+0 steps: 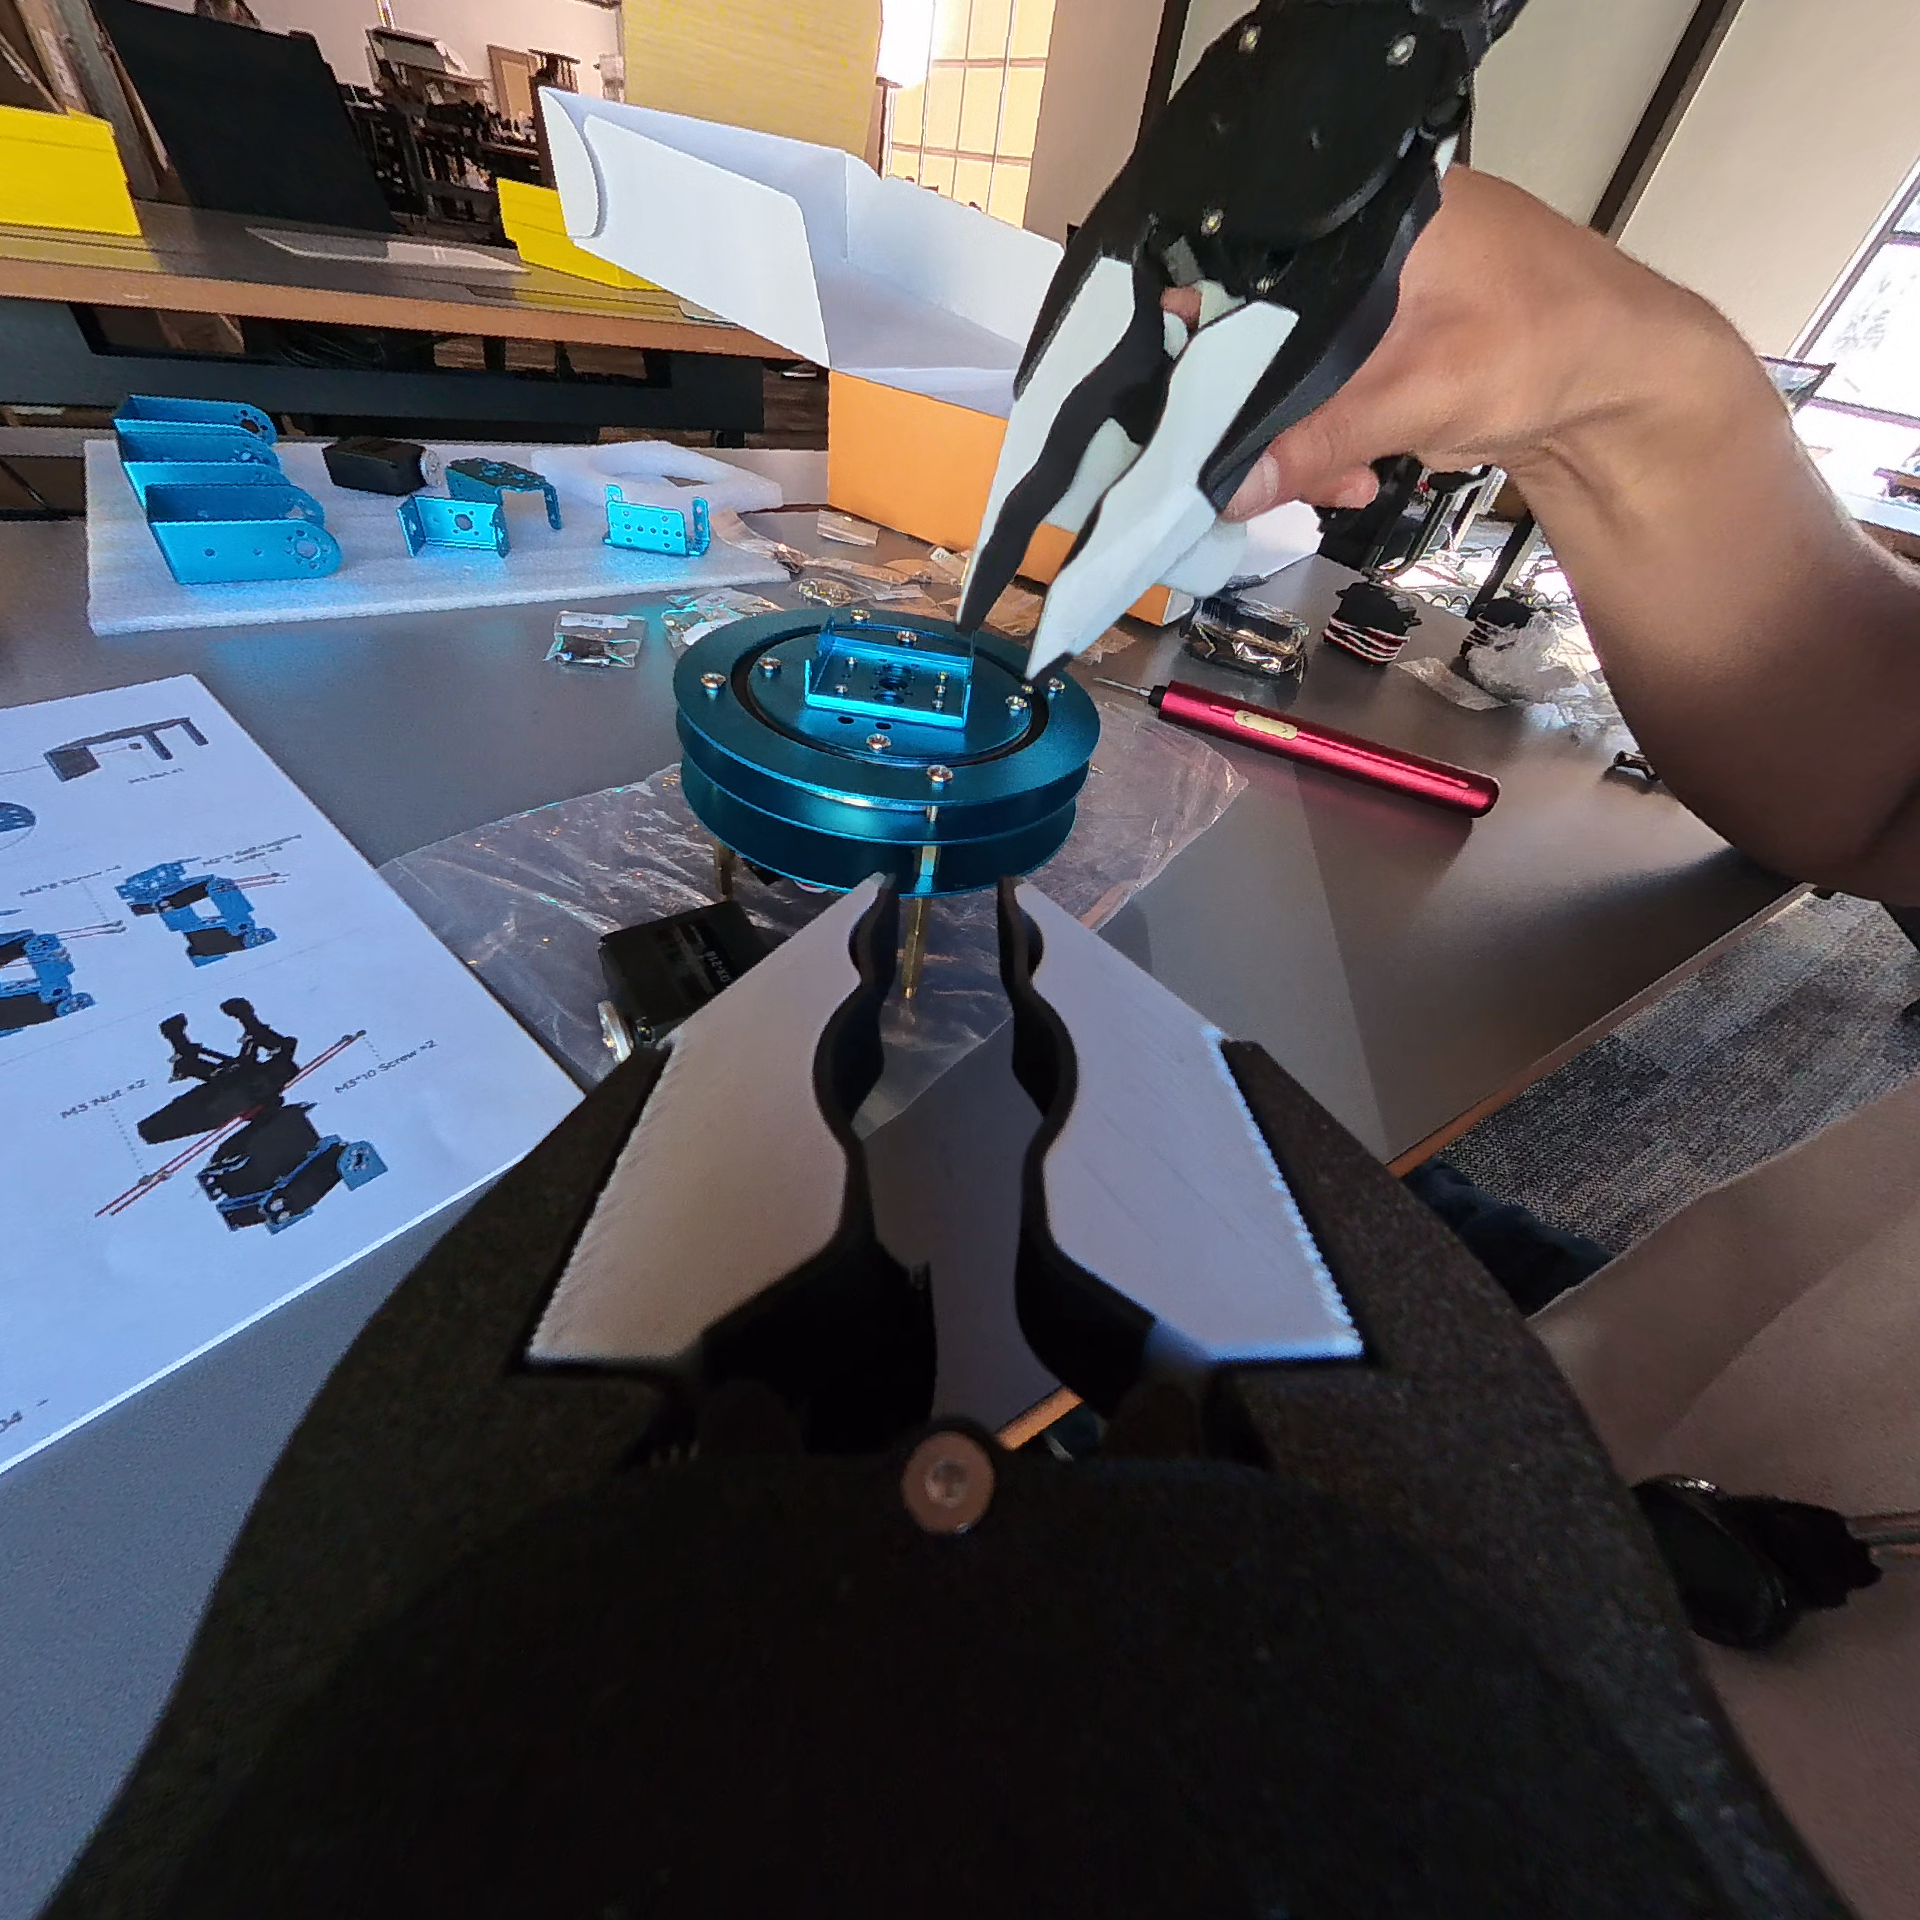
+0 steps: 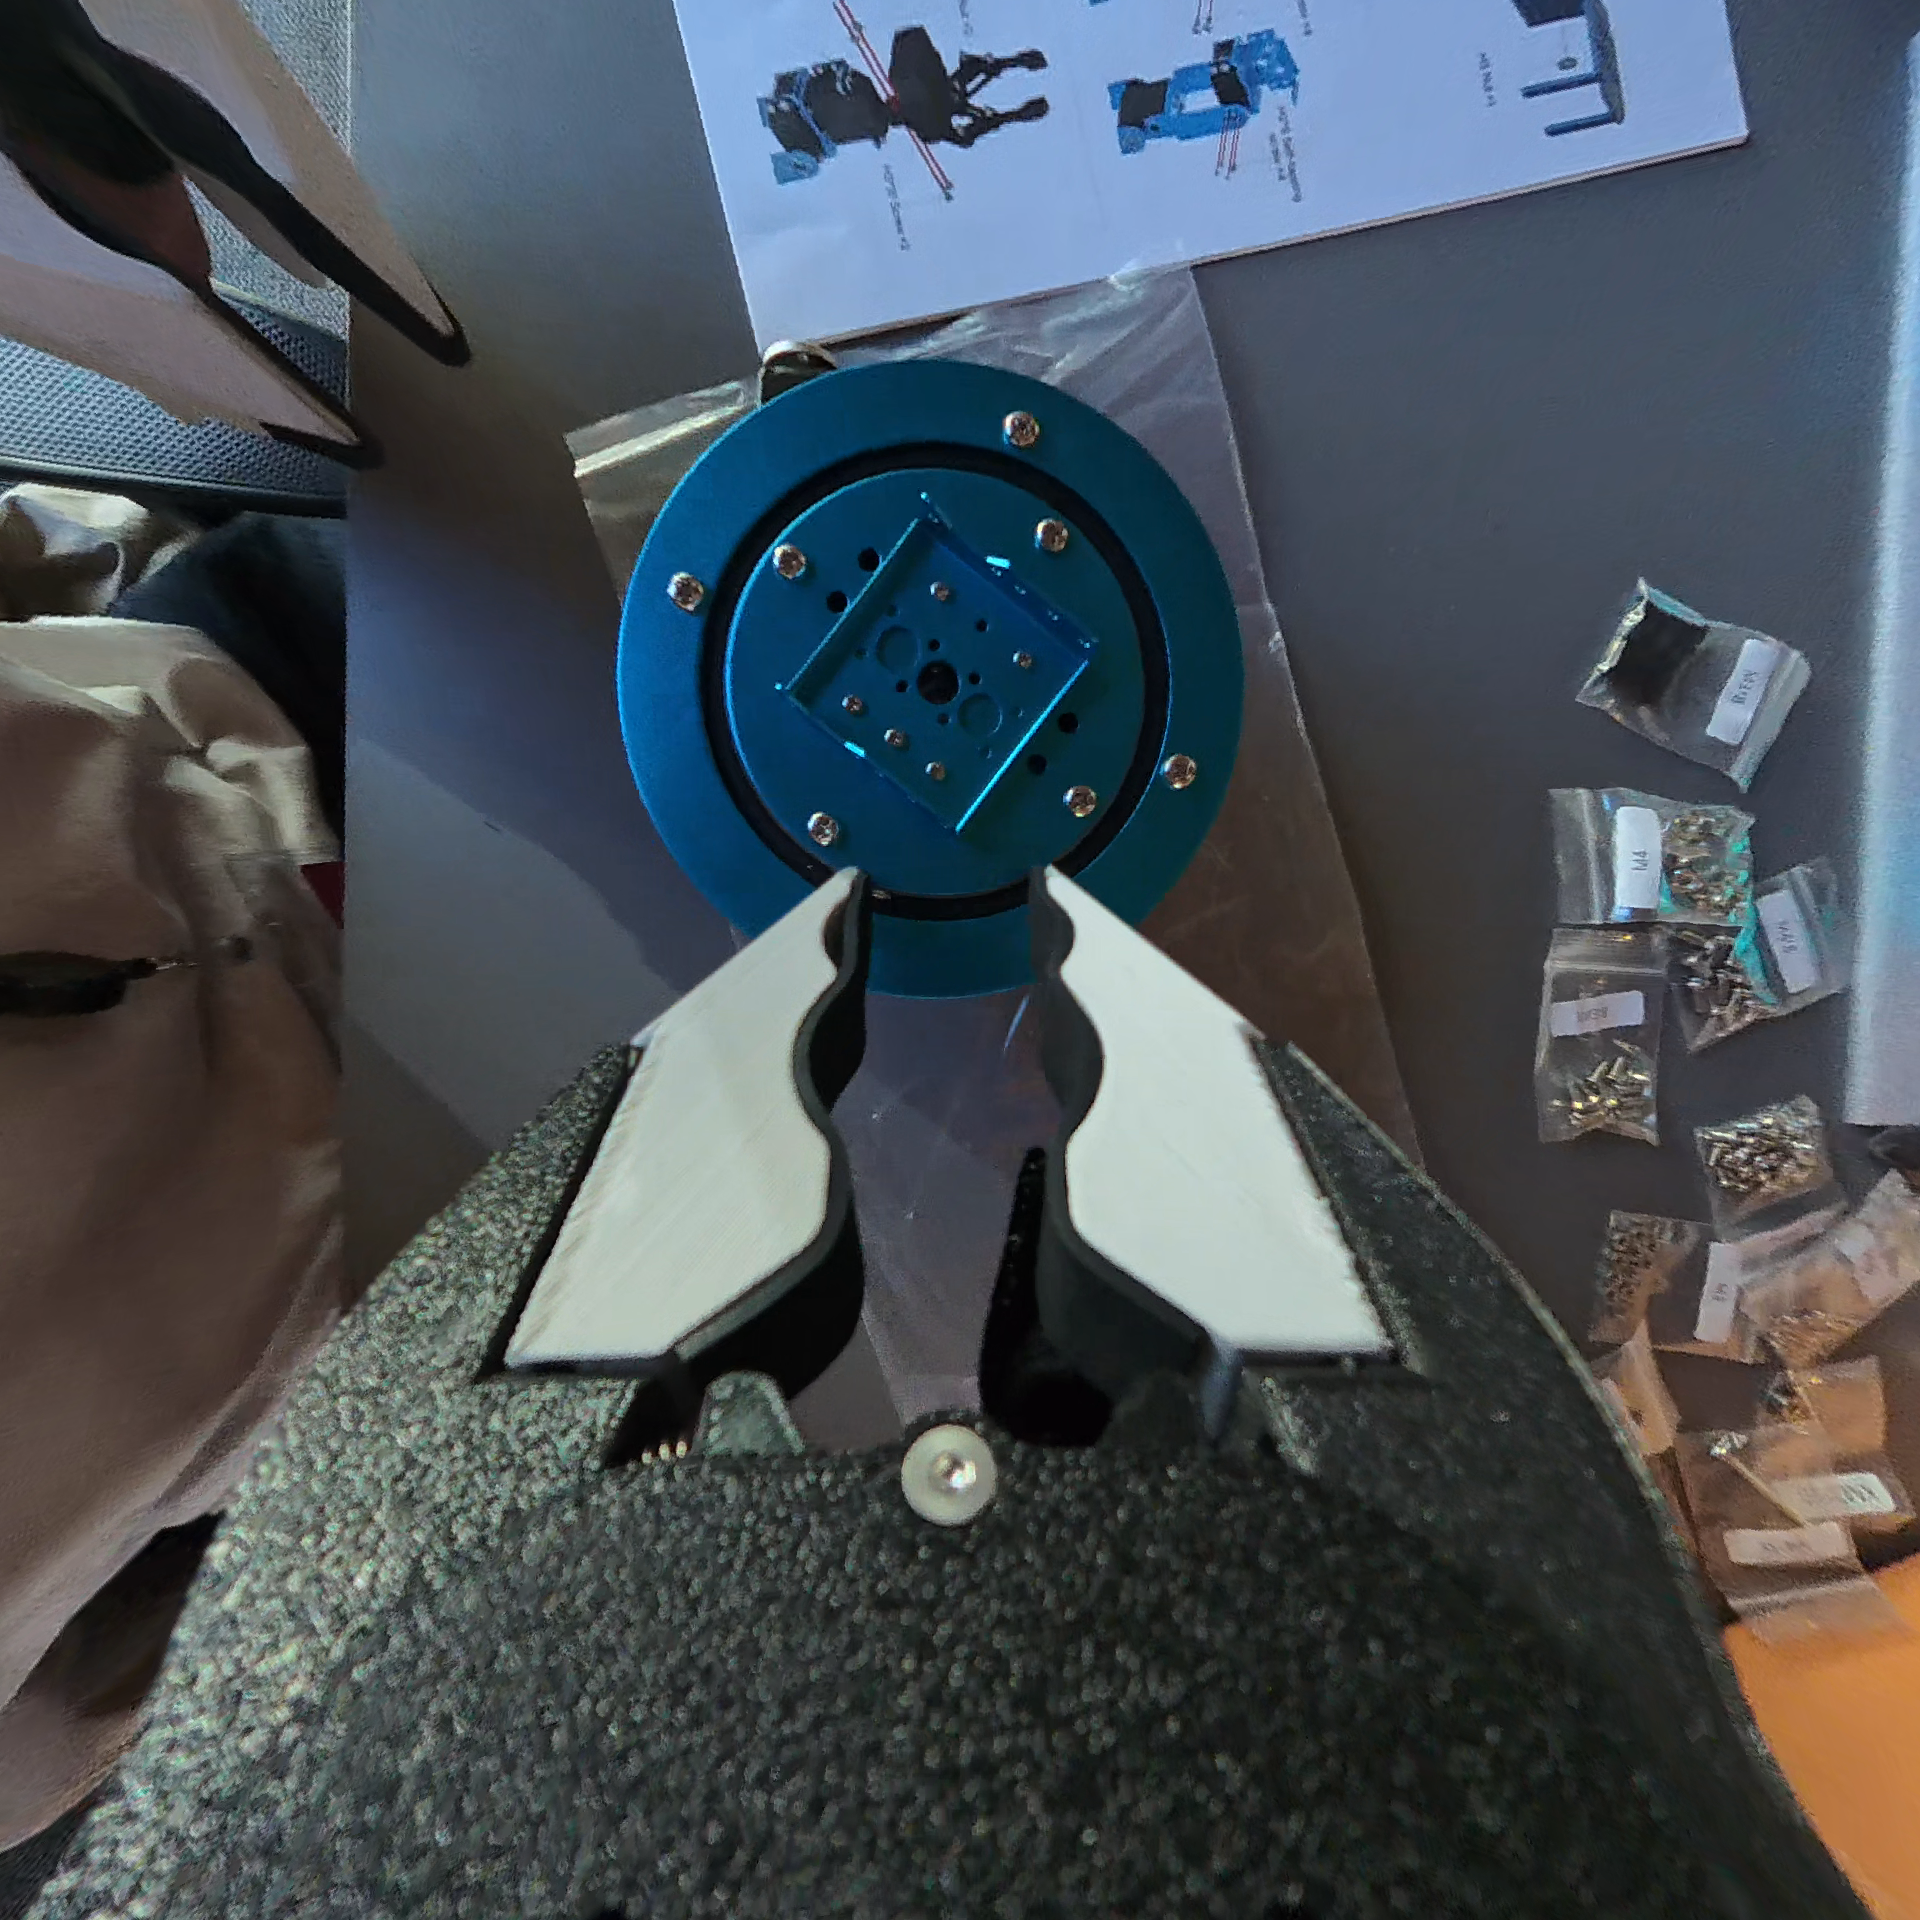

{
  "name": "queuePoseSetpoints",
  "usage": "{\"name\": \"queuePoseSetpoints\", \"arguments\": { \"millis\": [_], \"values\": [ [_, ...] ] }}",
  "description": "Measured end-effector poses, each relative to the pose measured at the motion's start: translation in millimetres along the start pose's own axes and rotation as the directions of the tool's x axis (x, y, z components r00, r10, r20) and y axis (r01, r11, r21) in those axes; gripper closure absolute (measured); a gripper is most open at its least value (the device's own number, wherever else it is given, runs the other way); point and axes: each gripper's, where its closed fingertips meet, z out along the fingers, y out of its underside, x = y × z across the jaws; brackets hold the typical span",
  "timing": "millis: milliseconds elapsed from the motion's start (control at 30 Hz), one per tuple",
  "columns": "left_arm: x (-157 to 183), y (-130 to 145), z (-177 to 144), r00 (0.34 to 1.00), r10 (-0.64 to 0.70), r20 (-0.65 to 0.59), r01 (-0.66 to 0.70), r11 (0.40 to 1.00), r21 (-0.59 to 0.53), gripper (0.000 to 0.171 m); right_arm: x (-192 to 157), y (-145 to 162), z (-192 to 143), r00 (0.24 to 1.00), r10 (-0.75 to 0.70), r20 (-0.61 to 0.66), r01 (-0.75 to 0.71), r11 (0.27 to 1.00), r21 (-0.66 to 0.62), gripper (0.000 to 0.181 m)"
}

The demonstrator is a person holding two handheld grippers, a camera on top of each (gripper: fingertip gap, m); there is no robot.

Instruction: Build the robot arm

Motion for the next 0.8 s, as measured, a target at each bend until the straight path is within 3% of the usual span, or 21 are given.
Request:
{"name": "queuePoseSetpoints", "arguments": {
  "millis": [233, 400, 533, 800],
  "values": [
    [-2.2, 3.1, 0.0, 1.000, -0.006, 0.009, 0.006, 1.000, -0.003, 0.153, 11.4, 4.5, -4.5, 0.997, -0.021, -0.072, 0.020, 1.000, -0.020, 0.153],
    [-5.6, 4.5, -0.8, 1.000, -0.012, 0.018, 0.012, 1.000, -0.004, 0.154, 3.9, 1.0, -3.5, 0.999, -0.028, -0.018, 0.029, 1.000, 0.009, 0.153],
    [-6.7, 4.9, 0.7, 1.000, -0.008, 0.020, 0.009, 1.000, -0.006, 0.153, -3.9, 1.9, 1.4, 0.997, -0.072, 0.012, 0.072, 0.997, 0.000, 0.167],
    [-6.6, 4.8, 3.2, 1.000, -0.007, 0.015, 0.007, 1.000, -0.007, 0.153, -1.3, 2.8, 1.7, 0.997, -0.059, 0.049, 0.058, 0.998, 0.035, 0.176]
  ]
}}
